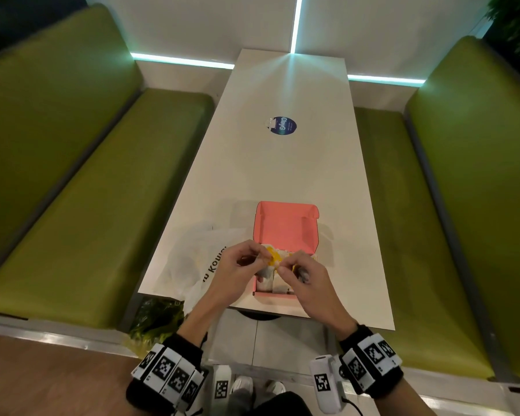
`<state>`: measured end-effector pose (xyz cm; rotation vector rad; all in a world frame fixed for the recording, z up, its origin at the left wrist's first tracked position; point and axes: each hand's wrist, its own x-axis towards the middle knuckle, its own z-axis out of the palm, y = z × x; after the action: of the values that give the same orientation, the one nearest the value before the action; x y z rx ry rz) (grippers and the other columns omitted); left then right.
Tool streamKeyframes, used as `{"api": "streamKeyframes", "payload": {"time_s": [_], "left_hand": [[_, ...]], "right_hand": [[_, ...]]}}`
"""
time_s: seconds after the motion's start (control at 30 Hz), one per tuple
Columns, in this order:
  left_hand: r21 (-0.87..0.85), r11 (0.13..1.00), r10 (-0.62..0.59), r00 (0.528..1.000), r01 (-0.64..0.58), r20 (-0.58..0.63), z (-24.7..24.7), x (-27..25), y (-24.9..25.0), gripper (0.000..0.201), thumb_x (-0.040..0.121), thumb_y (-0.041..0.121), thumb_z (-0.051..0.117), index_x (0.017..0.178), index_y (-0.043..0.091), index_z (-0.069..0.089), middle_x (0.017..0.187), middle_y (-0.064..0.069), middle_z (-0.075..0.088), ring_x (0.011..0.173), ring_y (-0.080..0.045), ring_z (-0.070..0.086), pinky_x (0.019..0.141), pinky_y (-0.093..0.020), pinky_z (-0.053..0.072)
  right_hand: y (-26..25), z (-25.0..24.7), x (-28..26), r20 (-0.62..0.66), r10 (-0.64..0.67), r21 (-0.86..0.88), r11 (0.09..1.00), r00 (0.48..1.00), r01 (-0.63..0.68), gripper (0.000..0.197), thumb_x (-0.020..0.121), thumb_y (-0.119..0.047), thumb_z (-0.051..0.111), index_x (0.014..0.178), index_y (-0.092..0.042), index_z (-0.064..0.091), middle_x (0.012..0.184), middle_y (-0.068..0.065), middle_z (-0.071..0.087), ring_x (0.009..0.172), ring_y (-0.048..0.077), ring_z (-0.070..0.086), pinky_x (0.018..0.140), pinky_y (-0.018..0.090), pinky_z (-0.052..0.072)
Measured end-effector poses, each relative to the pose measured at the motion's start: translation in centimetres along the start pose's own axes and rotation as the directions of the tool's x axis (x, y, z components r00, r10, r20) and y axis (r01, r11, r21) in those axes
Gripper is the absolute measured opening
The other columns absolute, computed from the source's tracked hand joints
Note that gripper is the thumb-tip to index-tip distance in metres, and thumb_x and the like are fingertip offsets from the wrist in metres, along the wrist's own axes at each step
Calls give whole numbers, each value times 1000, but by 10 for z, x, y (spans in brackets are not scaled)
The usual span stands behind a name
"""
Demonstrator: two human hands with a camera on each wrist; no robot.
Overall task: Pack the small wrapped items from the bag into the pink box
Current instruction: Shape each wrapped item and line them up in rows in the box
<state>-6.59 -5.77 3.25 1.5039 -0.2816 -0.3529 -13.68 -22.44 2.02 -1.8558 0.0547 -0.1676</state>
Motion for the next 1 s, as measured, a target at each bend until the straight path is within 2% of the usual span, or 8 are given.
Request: {"api": "streamKeyframes", "payload": {"time_s": [0.2,0.33,0.43,0.6,0.7,0.8,0.9,1.0], "left_hand": [[-98,994,-57,983,40,-175,13,-1,-2,7,89,-11,62,88,-6,67,77,-1,68,70,-14,65,63,-24,55],[-17,1000,-26,959,22,-282,22,-4,-8,10,88,-7,64,85,0,70,77,2,71,71,-15,68,70,-31,60],[86,996,27,943,1,-332,25,-5,-11,14,88,-5,66,84,8,71,77,2,71,71,-13,68,68,-26,57],[168,986,59,944,-3,-326,26,-6,-11,13,86,-3,68,82,9,67,75,8,69,70,-4,65,68,-16,51],[108,994,0,953,35,-304,22,-6,-12,10,87,1,68,82,9,71,74,3,71,71,-9,68,70,-22,55],[-13,997,-70,962,69,-264,20,-6,-11,13,90,0,65,87,9,74,79,-2,75,76,-15,73,75,-30,60],[-5,999,-42,971,42,-234,19,-5,-12,13,87,-2,68,90,8,75,81,-3,76,79,-19,73,76,-27,59],[52,999,21,972,-9,-233,16,-2,-15,12,84,-1,70,86,11,72,79,-1,73,81,-19,71,76,-27,57]], "right_hand": [[-3,14,-13,-2,110,166,980,994,-108,7,95,-11,64,93,-14,70,90,-8,68,76,1,58,69,12,42],[-8,23,-19,-52,185,274,948,981,-164,14,95,-9,63,101,-16,73,86,-15,69,75,-3,59,63,9,43],[-11,30,-23,-74,209,343,923,975,-172,19,95,-3,61,105,-13,73,84,-15,66,74,-2,58,65,14,46],[-15,38,-25,-107,231,354,918,967,-180,23,94,0,61,107,-15,73,82,-8,62,69,0,57,64,16,45],[-14,40,-25,-136,255,321,926,957,-201,23,94,-1,62,106,-17,73,88,-12,66,80,2,61,72,17,47],[-17,42,-26,-145,237,288,939,960,-188,27,94,-1,62,108,-21,72,102,-2,67,92,5,62,79,18,49],[-21,42,-28,-84,176,223,963,981,-154,33,96,-2,57,116,-27,66,105,4,63,91,11,59,81,14,48],[-17,36,-31,50,117,104,987,992,-122,35,99,-10,56,126,-30,62,97,3,58,87,19,54,78,19,46]]}}
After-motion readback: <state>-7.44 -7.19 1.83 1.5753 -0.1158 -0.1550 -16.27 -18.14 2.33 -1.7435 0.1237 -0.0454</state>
